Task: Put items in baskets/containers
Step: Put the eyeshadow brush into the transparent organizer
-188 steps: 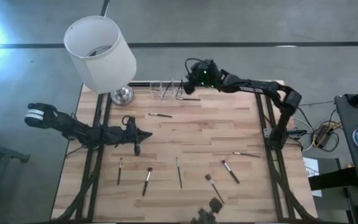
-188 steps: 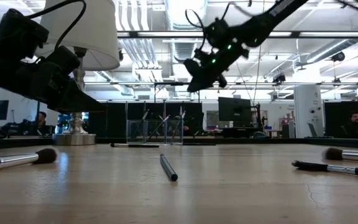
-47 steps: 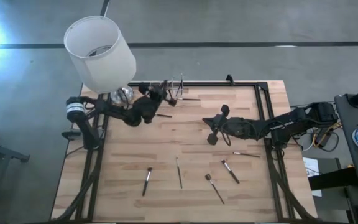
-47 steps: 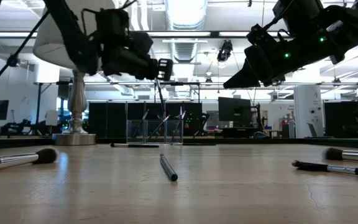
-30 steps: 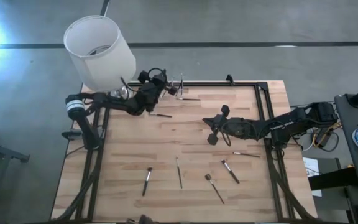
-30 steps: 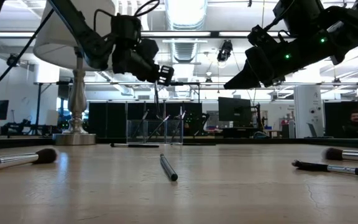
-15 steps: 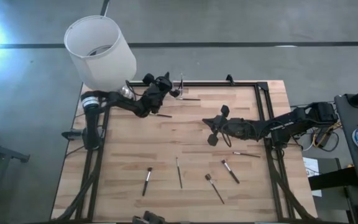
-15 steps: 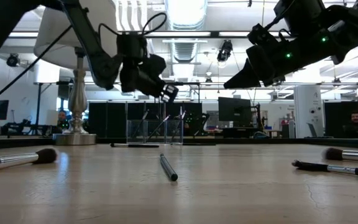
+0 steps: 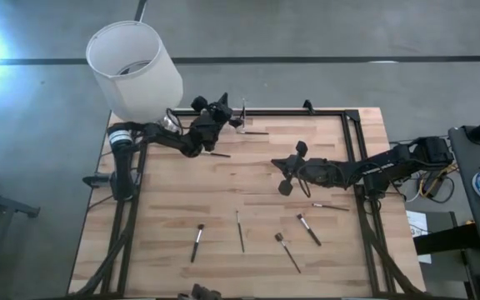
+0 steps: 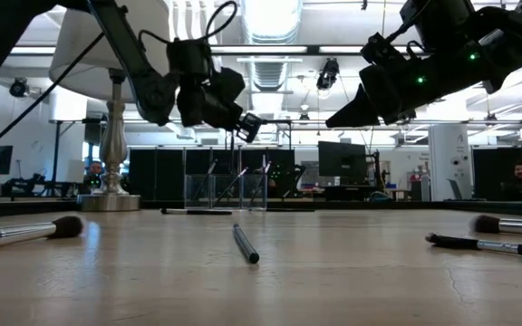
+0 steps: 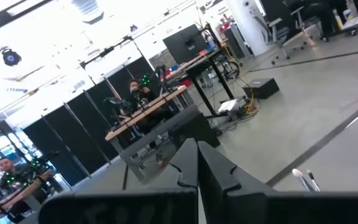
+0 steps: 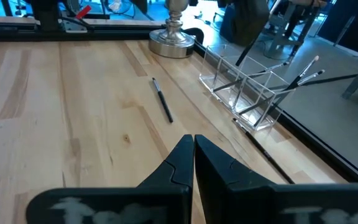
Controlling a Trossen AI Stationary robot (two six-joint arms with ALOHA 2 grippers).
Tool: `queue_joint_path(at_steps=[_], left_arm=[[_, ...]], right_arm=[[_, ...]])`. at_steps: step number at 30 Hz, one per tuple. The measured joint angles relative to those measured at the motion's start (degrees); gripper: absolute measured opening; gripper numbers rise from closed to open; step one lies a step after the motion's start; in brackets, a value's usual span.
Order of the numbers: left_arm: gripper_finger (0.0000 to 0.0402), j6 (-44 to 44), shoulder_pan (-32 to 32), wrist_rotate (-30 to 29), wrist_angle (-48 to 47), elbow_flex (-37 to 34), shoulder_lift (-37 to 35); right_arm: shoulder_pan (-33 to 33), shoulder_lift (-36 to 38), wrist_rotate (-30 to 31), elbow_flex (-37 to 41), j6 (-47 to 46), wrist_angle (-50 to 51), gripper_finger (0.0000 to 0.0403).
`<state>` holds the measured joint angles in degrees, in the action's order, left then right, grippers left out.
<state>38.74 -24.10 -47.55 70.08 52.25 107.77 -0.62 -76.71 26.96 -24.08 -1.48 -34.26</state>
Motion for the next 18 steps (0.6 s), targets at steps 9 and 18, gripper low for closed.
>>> queue_joint_path(at_steps=[9,18], left_arm=[[0.0,0.5,-0.8,0.5,0.1,0.0,0.2],[0.0,0.9,-1.7,1.6,-0.5,0.0,0.2]], right_arm=[[0.0,0.0,0.0,0.0,0.0,0.0,0.0008],[0.0,0.0,-0.2,0.0,0.0,-0.1,0.0008]])
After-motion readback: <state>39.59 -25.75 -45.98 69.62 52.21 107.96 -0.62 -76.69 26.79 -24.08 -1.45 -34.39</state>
